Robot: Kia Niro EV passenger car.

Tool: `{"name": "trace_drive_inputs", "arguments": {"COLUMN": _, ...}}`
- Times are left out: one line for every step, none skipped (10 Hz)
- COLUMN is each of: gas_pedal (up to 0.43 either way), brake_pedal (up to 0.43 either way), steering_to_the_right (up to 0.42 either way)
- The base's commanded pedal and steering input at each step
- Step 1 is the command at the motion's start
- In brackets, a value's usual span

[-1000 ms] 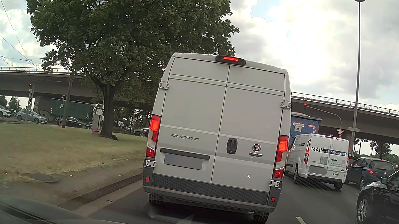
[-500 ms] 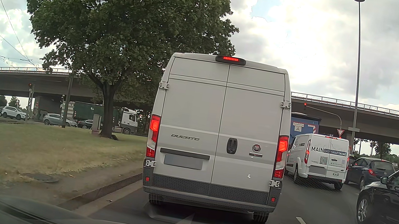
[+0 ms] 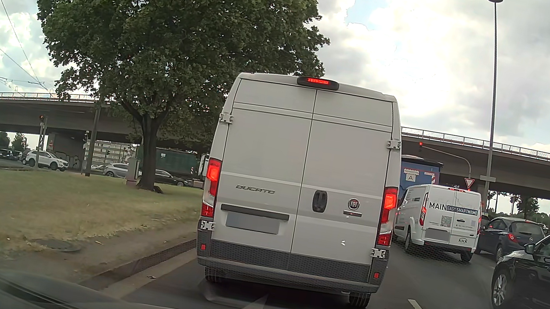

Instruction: Follow the waypoints while adhering to traffic rules and regulations

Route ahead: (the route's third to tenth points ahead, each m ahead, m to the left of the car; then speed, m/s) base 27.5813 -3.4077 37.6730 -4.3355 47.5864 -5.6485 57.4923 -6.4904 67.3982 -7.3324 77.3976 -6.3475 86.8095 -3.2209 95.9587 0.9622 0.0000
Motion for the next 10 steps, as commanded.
{"name": "trace_drive_inputs", "arguments": {"gas_pedal": 0.0, "brake_pedal": 0.317, "steering_to_the_right": 0.002}}
{"name": "trace_drive_inputs", "arguments": {"gas_pedal": 0.0, "brake_pedal": 0.317, "steering_to_the_right": 0.002}}
{"name": "trace_drive_inputs", "arguments": {"gas_pedal": 0.0, "brake_pedal": 0.323, "steering_to_the_right": 0.002}}
{"name": "trace_drive_inputs", "arguments": {"gas_pedal": 0.0, "brake_pedal": 0.317, "steering_to_the_right": 0.002}}
{"name": "trace_drive_inputs", "arguments": {"gas_pedal": 0.0, "brake_pedal": 0.317, "steering_to_the_right": 0.002}}
{"name": "trace_drive_inputs", "arguments": {"gas_pedal": 0.0, "brake_pedal": 0.317, "steering_to_the_right": 0.002}}
{"name": "trace_drive_inputs", "arguments": {"gas_pedal": 0.0, "brake_pedal": 0.317, "steering_to_the_right": 0.002}}
{"name": "trace_drive_inputs", "arguments": {"gas_pedal": 0.0, "brake_pedal": 0.317, "steering_to_the_right": 0.002}}
{"name": "trace_drive_inputs", "arguments": {"gas_pedal": 0.0, "brake_pedal": 0.317, "steering_to_the_right": 0.002}}
{"name": "trace_drive_inputs", "arguments": {"gas_pedal": 0.0, "brake_pedal": 0.317, "steering_to_the_right": 0.002}}
